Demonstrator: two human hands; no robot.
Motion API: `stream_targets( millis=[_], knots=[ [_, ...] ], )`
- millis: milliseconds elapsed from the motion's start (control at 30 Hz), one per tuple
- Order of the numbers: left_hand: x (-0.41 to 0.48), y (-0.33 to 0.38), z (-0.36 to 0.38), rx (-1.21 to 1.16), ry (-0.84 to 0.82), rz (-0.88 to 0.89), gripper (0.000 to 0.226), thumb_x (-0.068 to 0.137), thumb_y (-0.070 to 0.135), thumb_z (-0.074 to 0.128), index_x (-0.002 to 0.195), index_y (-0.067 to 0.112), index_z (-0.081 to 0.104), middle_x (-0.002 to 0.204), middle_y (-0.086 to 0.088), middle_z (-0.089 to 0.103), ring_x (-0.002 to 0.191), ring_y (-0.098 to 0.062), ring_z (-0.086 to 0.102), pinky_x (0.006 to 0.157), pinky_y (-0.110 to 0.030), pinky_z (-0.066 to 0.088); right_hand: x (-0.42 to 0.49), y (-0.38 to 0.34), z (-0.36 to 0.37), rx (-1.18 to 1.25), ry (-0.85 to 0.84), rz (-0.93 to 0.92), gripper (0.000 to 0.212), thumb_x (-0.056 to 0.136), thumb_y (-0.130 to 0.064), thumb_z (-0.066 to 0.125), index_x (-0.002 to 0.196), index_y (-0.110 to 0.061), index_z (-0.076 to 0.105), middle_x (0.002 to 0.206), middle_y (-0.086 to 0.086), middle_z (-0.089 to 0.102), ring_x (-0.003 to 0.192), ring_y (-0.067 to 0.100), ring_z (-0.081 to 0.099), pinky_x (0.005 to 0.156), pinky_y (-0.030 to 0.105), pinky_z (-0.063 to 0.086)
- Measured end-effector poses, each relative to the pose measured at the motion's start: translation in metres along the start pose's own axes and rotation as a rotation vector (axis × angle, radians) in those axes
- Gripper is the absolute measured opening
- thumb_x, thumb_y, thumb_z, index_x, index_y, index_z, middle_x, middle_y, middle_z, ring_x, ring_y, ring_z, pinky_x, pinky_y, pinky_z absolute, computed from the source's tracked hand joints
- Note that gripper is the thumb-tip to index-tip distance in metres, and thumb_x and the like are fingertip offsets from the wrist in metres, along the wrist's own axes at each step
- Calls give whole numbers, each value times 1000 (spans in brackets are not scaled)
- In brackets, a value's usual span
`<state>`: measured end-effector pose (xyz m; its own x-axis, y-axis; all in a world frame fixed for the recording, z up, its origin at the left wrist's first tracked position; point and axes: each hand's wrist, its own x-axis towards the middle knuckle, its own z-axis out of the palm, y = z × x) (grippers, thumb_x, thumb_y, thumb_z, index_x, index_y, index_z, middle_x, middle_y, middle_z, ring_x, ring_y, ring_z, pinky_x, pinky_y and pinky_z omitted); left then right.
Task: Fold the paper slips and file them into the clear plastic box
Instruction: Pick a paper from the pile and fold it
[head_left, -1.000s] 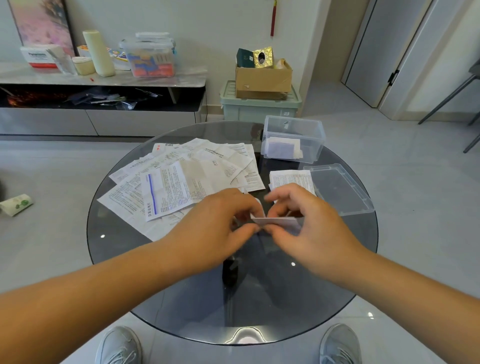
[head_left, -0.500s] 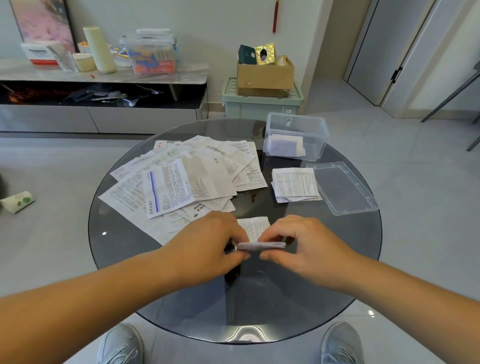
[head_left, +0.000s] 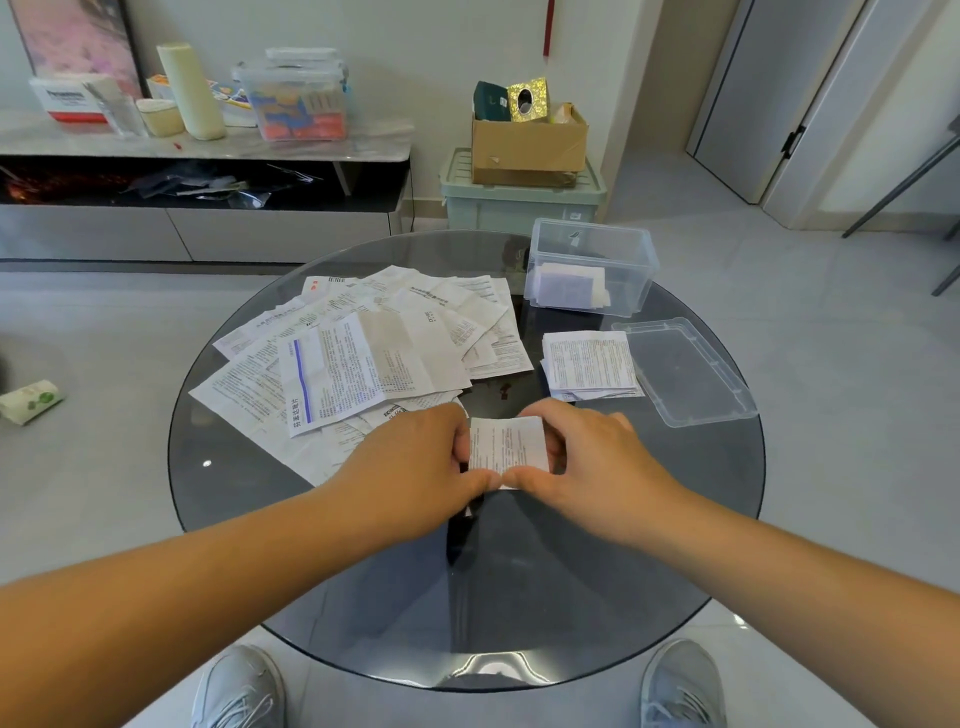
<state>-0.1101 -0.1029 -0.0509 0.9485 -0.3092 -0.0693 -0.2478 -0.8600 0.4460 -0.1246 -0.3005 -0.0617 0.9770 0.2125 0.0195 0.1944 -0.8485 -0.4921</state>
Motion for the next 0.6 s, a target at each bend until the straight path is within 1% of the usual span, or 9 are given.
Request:
stream_targets(
  millis=[67, 133, 200, 267, 367, 433, 500, 600],
  knots=[
    [5, 1, -2, -56, -40, -29, 43, 80, 51, 77, 90, 27, 43, 81, 8, 62, 74, -9, 59, 61, -28, 46, 0, -3, -1, -31, -18, 35, 53, 84, -56, 68, 127, -36, 45, 105, -18, 59, 102, 8, 51, 102, 36, 32],
    [7, 1, -5, -81, -76, -25, 42, 81, 46, 78, 93, 27, 43, 78, 7, 62, 69, -8, 60, 60, -25, 47, 0, -5, -1, -38, -27, 62, 63, 84, -58, 66, 135, -35, 38, 112, -17, 55, 110, 11, 46, 104, 35, 28],
    [7, 1, -6, -82, -106, -6, 32, 85, 41, 75, 92, 24, 49, 72, 9, 60, 62, -5, 56, 54, -18, 40, -1, -6, 0, -62, -27, 65, 63, 84, -62, 64, 136, -38, 37, 109, -18, 51, 111, 12, 42, 101, 36, 28],
    [6, 2, -7, -92, -128, 6, 24, 87, 39, 74, 86, 23, 56, 67, 10, 57, 56, -4, 53, 49, -13, 33, -1, -5, -1, -78, -32, 83, 62, 81, -66, 64, 133, -42, 38, 105, -19, 50, 110, 13, 40, 96, 36, 28],
    [8, 3, -9, -126, -142, -8, 19, 86, 36, 76, 83, 22, 63, 64, 13, 54, 55, -3, 51, 48, -10, 33, 0, -3, -3, -93, -48, 102, 56, 80, -68, 65, 126, -45, 43, 101, -20, 49, 109, 13, 39, 90, 34, 27],
    [10, 3, -10, -146, -146, -21, 17, 85, 33, 78, 84, 22, 66, 64, 15, 52, 56, -2, 50, 47, -9, 33, 1, -3, -6, -89, -76, 116, 56, 80, -64, 68, 126, -45, 43, 98, -20, 48, 108, 13, 39, 91, 34, 28],
    [12, 1, -11, -172, -150, -41, 16, 83, 30, 81, 83, 21, 68, 63, 16, 53, 57, -2, 50, 48, -8, 33, 2, -2, -12, -76, -115, 151, 63, 79, -60, 72, 131, -44, 40, 97, -21, 47, 109, 13, 40, 95, 36, 30],
    [14, 1, -13, -205, -173, -66, 16, 80, 28, 84, 81, 18, 71, 57, 17, 52, 54, -3, 51, 49, -8, 34, 3, 6, -21, -50, -175, 208, 66, 78, -53, 77, 133, -46, 41, 100, -19, 49, 109, 14, 45, 96, 36, 37]
  ],
)
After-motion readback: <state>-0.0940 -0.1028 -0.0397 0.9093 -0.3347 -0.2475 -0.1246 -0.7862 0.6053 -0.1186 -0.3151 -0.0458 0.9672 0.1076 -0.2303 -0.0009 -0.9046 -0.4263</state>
